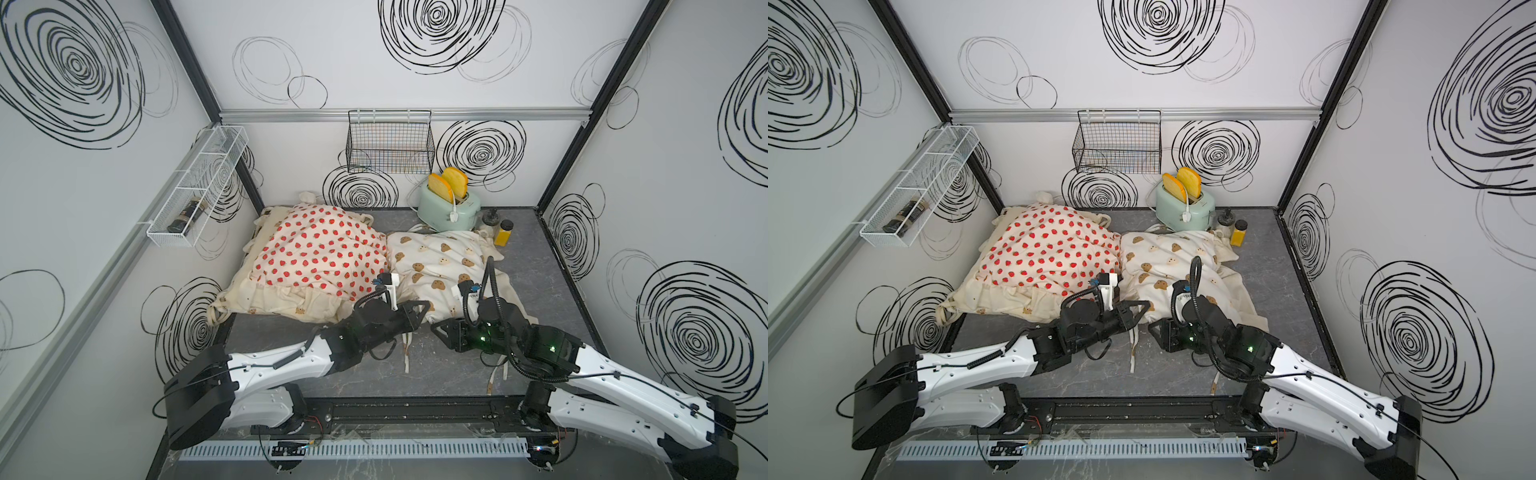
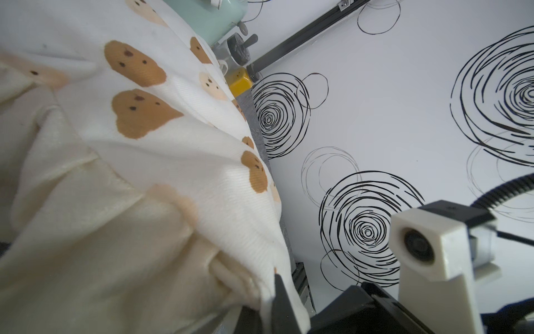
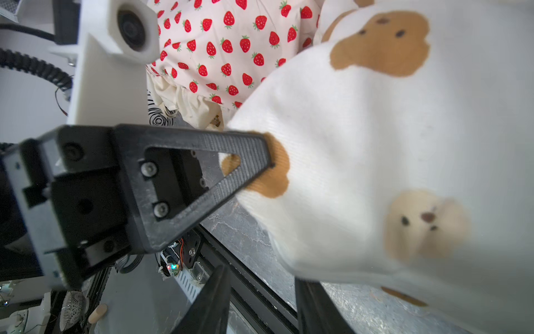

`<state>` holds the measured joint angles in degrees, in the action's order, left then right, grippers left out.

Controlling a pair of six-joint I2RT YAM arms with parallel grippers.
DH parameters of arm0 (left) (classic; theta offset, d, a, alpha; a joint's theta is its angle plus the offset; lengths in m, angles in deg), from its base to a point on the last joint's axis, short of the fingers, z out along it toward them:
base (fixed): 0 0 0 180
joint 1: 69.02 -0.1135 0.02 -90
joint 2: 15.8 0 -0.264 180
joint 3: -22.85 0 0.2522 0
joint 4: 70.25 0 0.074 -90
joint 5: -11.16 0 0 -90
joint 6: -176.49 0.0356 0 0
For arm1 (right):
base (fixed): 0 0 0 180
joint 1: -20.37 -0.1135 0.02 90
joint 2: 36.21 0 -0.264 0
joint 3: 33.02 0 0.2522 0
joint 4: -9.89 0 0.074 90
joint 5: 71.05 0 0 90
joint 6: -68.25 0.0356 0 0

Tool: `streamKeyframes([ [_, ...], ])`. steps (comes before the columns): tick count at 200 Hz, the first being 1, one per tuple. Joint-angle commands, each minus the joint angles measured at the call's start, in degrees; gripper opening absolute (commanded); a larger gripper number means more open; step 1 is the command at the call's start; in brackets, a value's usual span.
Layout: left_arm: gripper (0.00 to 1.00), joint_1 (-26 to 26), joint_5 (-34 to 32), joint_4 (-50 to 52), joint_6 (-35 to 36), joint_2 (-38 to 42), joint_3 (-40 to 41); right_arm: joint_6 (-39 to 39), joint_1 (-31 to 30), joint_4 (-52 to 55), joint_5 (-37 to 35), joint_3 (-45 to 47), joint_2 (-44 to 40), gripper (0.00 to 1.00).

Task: Zip up pillowcases
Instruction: Zip the zipper on the pillowcase.

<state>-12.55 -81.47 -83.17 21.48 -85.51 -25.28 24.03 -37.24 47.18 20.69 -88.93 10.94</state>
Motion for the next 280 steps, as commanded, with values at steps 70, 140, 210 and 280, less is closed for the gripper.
streamKeyframes([
  [70, 0.00, 0.31, -1.19, -3.12, -1.99, 1.88, 0.54, 2.26, 3.97, -9.60, 7.35, 3.90, 1.07, 0.39],
  [140, 0.00, 0.88, -1.32, -3.56, -2.23, 1.42, 0.35, 3.27, 4.28, -13.08, 8.83, 4.92, 2.65, 0.35],
  [210, 0.00, 1.10, -1.46, -3.61, -2.19, 1.24, 0.43, 3.70, 5.61, -13.58, 8.44, 4.07, 3.63, 0.25],
  [280, 0.00, 1.10, -1.24, -4.24, -2.40, 0.69, 0.78, 3.29, 5.94, -13.54, 7.90, 3.67, 3.33, 0.14],
])
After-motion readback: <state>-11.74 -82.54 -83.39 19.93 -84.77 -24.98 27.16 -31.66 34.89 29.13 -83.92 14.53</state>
